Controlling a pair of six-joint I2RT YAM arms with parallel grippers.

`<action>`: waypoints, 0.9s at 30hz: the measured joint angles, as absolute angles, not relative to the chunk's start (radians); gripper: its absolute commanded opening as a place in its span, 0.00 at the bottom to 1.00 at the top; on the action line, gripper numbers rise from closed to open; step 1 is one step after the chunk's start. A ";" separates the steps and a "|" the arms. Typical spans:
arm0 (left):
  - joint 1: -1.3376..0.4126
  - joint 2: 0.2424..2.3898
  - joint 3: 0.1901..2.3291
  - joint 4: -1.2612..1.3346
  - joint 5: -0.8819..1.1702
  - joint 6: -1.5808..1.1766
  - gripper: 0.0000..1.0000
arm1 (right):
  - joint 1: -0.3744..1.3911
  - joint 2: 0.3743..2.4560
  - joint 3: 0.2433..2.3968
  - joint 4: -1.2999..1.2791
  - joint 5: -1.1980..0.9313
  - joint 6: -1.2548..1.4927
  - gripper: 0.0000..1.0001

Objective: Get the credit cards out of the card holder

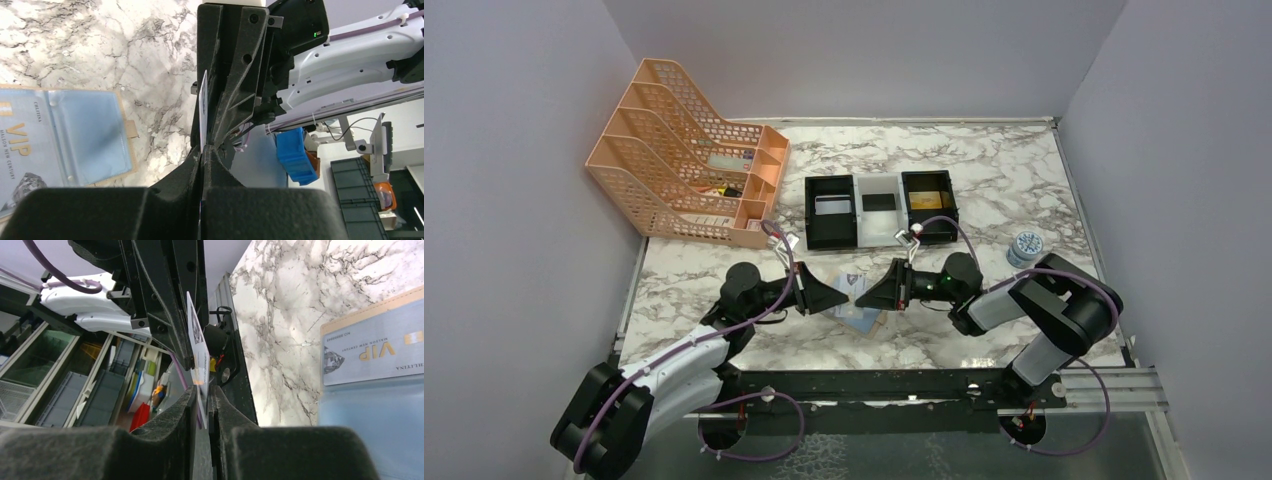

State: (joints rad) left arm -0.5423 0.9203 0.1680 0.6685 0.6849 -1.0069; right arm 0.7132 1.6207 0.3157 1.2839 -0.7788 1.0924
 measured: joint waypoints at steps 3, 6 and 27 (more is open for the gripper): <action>-0.542 0.920 0.166 0.684 0.690 -1.018 0.00 | 0.713 1.631 0.316 1.316 -0.782 1.113 0.14; -0.542 0.920 0.162 0.702 0.692 -1.025 0.00 | 0.713 1.631 0.317 1.337 -0.782 1.122 0.12; -0.542 0.866 0.118 0.641 0.592 -1.031 0.99 | 0.713 1.364 0.342 0.935 -0.607 0.950 0.01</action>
State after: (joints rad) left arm -0.5423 0.8661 0.1184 0.6411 0.5922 -1.0309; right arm 0.7132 1.3636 0.3420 0.9352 -0.6075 0.9497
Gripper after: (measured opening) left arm 0.990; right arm 0.015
